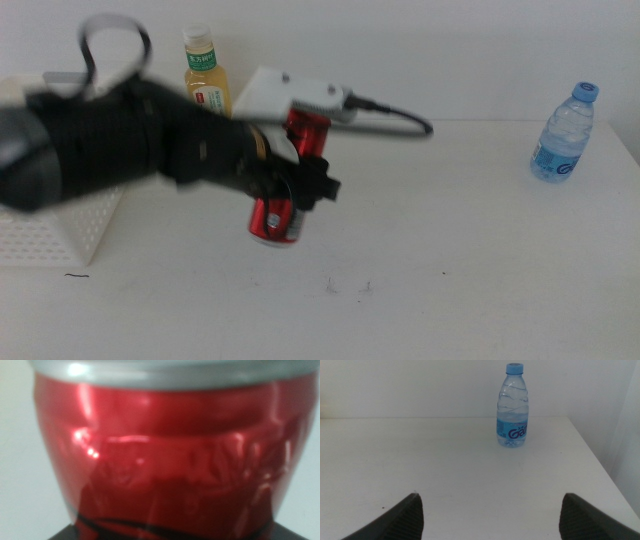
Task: Use arms to grab the bottles and put them into the dustbin to the left of the table.
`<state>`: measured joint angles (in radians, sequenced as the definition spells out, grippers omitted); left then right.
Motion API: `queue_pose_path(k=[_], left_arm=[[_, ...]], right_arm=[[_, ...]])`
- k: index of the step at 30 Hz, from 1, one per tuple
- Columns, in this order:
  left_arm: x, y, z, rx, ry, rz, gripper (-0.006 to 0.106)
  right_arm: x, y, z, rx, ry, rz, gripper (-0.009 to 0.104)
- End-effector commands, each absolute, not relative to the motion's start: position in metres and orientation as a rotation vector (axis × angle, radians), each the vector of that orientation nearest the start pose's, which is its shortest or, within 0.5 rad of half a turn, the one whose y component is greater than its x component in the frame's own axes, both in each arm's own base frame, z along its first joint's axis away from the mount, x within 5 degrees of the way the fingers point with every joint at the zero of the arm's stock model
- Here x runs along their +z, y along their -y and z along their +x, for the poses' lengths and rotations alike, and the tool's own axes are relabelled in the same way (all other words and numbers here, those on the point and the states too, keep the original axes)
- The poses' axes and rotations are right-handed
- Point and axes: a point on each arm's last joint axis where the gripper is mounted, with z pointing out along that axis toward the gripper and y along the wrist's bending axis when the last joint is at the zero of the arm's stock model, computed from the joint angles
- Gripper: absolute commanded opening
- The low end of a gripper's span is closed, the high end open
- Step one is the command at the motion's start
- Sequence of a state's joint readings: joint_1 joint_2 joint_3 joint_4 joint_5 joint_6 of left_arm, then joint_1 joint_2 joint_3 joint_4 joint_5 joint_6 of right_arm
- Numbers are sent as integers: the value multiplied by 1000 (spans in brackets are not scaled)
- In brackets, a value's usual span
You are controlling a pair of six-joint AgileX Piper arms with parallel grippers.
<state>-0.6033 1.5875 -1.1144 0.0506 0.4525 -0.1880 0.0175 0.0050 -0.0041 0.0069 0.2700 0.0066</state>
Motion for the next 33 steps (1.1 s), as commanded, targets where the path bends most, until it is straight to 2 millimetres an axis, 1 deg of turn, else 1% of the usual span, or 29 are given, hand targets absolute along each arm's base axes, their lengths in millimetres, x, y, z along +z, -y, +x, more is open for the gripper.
queue_pose_path(k=[1, 4, 6, 7, 10, 13, 15, 16, 19, 23, 25, 28, 31, 33], left_arm=[[293, 187, 291, -298, -2439, 544, -2], [324, 166, 308, -256, -2502, 596, -2], [340, 141, 322, -190, -2541, 583, -2], [345, 129, 328, -162, -2558, 562, -2], [364, 82, 348, -82, -2583, 397, -2], [372, 33, 363, -18, -2570, 218, -2], [373, 3, 367, 24, -2572, 146, -2], [369, -13, 370, 38, -2577, 107, -2], [355, -49, 378, 25, -2597, 39, -2], [326, -79, 394, 15, -2632, 16, -2], [308, -88, 402, 19, -2667, -2, -2], [284, -95, 412, 31, -2712, 20, -2], [259, -98, 421, 17, -2763, 15, -2], [246, -100, 424, 16, -2797, 17, -1]], right_arm=[[189, -1, 55, 7, -1746, -8, 91], [189, -1, 55, 7, -1746, -8, 91], [189, -1, 55, 7, -1746, -8, 91], [189, -1, 55, 7, -1746, -8, 91], [189, -1, 55, 7, -1746, -8, 91], [189, -1, 55, 7, -1746, -8, 91], [189, -1, 55, 7, -1746, -8, 91], [189, -1, 55, 7, -1746, -8, 91], [189, -1, 55, 7, -1746, -8, 91], [189, -1, 55, 7, -1746, -8, 91], [189, -1, 55, 7, -1746, -8, 91], [189, -1, 55, 7, -1746, -8, 91], [189, -1, 55, 7, -1746, -8, 91], [189, -1, 55, 7, -1746, -8, 91]])
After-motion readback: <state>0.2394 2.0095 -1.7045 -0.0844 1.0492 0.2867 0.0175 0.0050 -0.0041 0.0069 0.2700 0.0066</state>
